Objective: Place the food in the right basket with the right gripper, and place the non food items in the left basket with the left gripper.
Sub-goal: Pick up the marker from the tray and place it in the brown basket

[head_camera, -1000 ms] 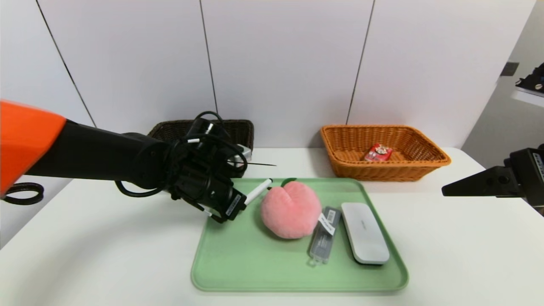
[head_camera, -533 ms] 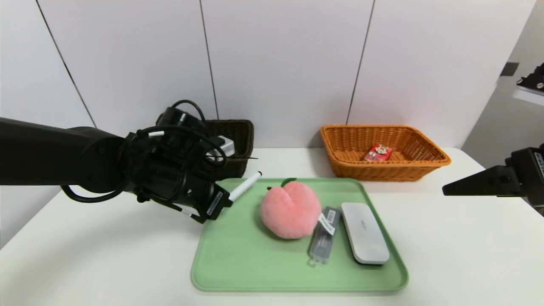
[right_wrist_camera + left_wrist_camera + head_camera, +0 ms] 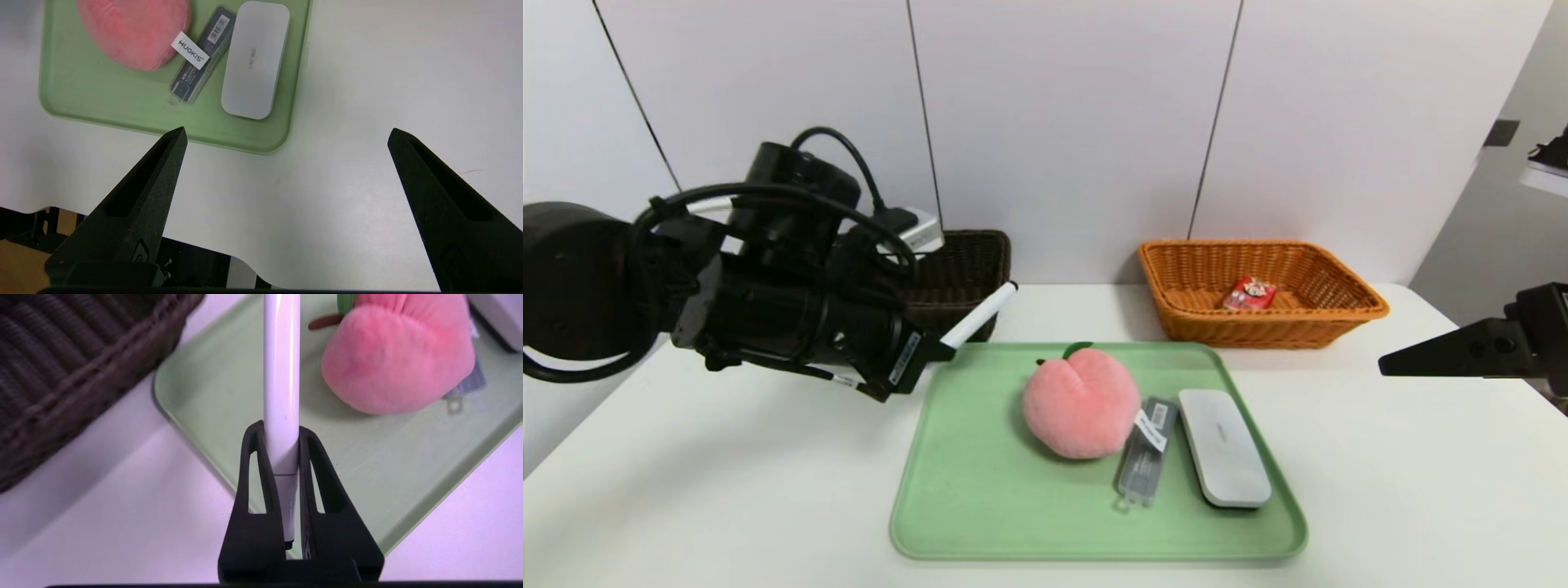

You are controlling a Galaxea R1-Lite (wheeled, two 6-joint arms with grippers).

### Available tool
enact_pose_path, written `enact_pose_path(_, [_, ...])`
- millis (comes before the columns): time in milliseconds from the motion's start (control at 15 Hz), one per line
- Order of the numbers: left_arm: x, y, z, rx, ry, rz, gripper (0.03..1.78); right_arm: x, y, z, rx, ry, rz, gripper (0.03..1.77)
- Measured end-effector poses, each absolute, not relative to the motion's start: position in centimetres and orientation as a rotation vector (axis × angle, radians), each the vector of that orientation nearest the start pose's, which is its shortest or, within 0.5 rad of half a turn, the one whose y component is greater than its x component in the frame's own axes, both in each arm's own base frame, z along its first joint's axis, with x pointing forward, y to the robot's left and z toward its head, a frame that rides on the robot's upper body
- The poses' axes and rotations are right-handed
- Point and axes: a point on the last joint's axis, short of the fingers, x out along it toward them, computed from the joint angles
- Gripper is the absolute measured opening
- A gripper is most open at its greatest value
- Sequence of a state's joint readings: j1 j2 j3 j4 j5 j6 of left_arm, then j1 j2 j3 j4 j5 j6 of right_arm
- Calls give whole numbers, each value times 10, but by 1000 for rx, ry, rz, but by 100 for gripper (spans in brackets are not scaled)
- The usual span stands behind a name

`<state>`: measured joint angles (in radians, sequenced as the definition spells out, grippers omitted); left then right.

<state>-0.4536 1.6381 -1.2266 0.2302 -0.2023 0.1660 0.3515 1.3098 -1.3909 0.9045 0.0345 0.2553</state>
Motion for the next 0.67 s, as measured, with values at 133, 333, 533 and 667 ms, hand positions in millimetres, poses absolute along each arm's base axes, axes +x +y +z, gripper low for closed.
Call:
enact_pose_path(133, [265,-125,267,232,523,-661,17,150,56,304,108,855,256,170])
enact_pose_path(333, [277,-110,304,270,467,-622,17,149,55,305,108,852,256,170])
enact_pose_path(533, [300,-92,313,381,491,-648,17,148,55,305,107,850,258,170])
enact_pose_path(667, [316,-77,309,502,497,-680,17,147,55,306,108,848,258,170])
